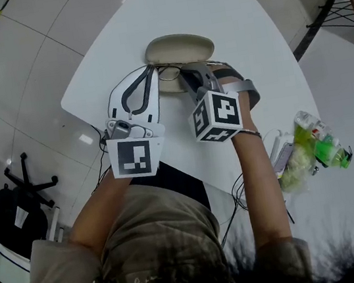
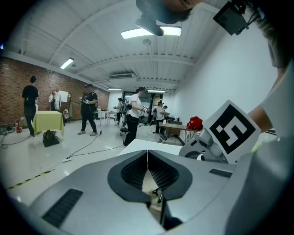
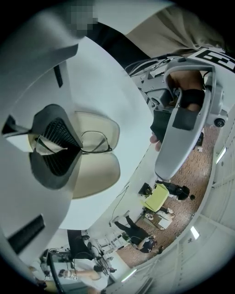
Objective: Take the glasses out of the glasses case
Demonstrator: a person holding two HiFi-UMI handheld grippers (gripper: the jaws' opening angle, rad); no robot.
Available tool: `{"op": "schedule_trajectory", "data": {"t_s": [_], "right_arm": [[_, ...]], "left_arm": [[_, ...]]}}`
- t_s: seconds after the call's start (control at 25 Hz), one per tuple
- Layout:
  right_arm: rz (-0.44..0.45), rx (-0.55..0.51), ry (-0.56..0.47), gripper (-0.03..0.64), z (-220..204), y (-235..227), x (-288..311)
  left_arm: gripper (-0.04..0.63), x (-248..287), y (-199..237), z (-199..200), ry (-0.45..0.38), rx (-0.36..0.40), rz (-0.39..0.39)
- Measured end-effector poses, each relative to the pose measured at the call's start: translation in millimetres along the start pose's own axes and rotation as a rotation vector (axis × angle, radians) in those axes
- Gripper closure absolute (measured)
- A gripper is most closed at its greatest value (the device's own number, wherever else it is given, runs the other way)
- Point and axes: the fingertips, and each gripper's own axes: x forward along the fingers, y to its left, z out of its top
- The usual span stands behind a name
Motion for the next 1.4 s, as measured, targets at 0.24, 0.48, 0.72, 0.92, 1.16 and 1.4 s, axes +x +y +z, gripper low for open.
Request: {"op": "schedule_trajectory", "data": {"t_s": [0.24,0.48,0.72,0.92,1.16,1.4], "right_arm": [[0.024,-0.029,0.008,0.595,0.1,2.6,2.6],[0.009,-0.006,-0.001,0.595,2.6,-2.2,0.3],[0.014,0.018,-0.009,0.595,1.9,-6.0,-2.1],[0.018,0.04,-0.013,0.596,2.2,-7.6,-3.2],[0.021,0.048,-0.007,0.595,1.2,-7.7,-5.1],[-0.008,0.064,-0.005,0.597,2.4,-14.1,-7.8]], "left_arm": [[0.586,-2.5,4.8,0.0,0.003,-0.01,0.004],[0.586,0.3,6.1,0.0,0.003,-0.013,0.001],[0.586,3.8,3.1,-2.0,0.01,-0.008,-0.006],[0.586,9.1,-0.5,-7.5,0.032,-0.006,-0.019],[0.586,16.6,-2.9,-8.7,0.039,-0.006,-0.024],[0.586,22.5,-1.7,-16.4,0.044,-0.003,-0.024]]}}
